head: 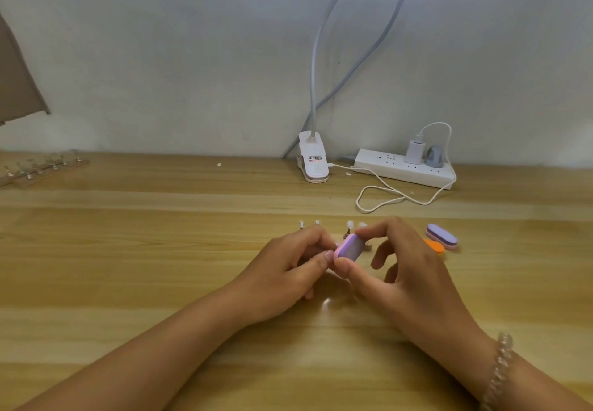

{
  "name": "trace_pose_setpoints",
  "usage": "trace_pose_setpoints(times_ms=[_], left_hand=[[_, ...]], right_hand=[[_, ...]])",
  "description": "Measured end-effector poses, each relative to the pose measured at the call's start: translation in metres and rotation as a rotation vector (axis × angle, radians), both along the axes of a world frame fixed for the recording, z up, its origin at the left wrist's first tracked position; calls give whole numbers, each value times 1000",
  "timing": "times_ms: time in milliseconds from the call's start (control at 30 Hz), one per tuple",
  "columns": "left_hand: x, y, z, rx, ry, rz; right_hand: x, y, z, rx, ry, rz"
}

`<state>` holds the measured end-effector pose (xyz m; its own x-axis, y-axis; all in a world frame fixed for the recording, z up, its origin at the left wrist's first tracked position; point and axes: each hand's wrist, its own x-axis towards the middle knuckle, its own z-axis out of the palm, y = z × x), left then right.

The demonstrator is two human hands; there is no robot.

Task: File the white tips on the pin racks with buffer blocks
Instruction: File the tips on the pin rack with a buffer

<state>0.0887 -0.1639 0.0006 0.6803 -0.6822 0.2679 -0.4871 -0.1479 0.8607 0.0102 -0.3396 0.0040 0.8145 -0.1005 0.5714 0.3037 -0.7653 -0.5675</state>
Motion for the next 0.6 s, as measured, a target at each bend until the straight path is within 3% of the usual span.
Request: trace_pose_setpoints(times_ms=[133, 267, 400, 600], left_hand=[[1, 0, 1, 12, 21, 14], [1, -1, 1, 4, -3, 25], [0, -1, 2, 24, -26, 11], [-1, -1, 4, -20, 0, 20]], right_hand=[[-5, 7, 0, -107, -26, 68], [0, 0, 2, 41, 5, -29], [-3, 6, 1, -34, -6, 23], [3, -6, 4, 189, -47, -63]])
